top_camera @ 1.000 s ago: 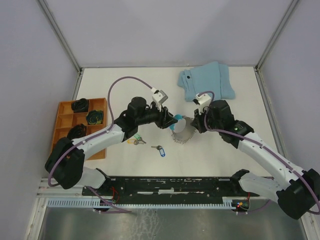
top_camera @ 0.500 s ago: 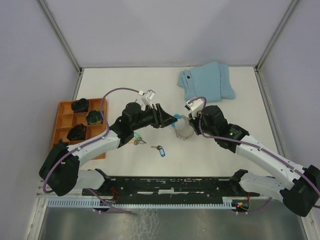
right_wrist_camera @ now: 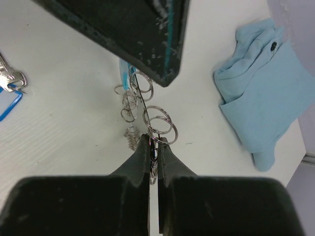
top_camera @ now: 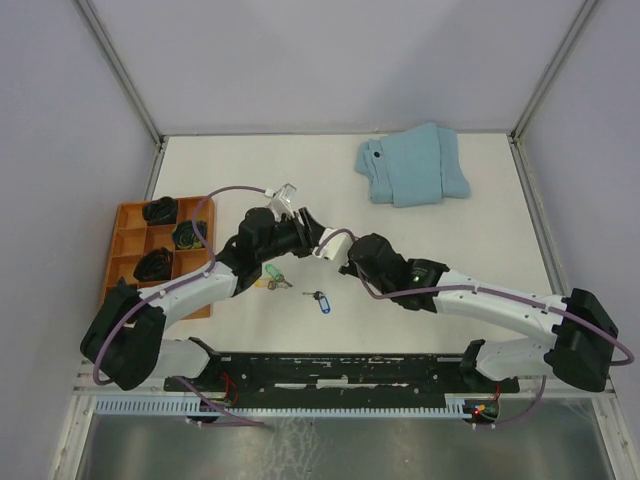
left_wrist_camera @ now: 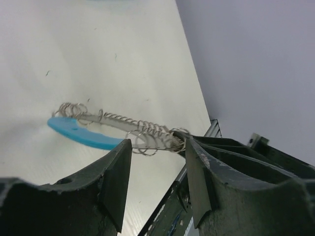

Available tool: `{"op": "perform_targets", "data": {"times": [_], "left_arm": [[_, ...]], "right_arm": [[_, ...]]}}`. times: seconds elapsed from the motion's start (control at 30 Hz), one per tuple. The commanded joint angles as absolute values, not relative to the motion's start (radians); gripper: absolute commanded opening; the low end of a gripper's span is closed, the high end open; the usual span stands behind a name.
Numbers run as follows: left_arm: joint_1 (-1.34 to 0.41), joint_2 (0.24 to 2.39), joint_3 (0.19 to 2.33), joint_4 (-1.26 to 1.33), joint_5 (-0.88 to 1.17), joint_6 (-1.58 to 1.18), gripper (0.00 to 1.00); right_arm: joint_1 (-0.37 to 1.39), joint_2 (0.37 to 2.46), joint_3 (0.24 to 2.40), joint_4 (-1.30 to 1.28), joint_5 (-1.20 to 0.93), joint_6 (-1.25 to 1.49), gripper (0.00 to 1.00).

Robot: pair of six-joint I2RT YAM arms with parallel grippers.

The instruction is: Put the keys on the keyring

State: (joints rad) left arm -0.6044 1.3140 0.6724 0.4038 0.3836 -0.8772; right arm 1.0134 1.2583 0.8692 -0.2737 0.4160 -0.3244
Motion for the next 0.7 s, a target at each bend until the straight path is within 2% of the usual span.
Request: {"op": "perform_targets", "data": {"times": [0.0,0.23,0.67], "left_arm": [[-0.589,1.346,0.594,0.485,0.398,-0.98,0.54],[-0.564,1.383,0.573,0.541,0.458,-1.016,0.52],[-0.525,1.322,0.558,0.5,0.462,-1.016,0.59]], "right_arm": [[1.034,1.316,0.893,-0.329,0.415,-0.329,0.01],[1.059,1.356,0.902,-0.355,0.387,-0.311,0.01],[1.069,1.37,0.888,-0.338,0.355,-0.281,0.01]]}}
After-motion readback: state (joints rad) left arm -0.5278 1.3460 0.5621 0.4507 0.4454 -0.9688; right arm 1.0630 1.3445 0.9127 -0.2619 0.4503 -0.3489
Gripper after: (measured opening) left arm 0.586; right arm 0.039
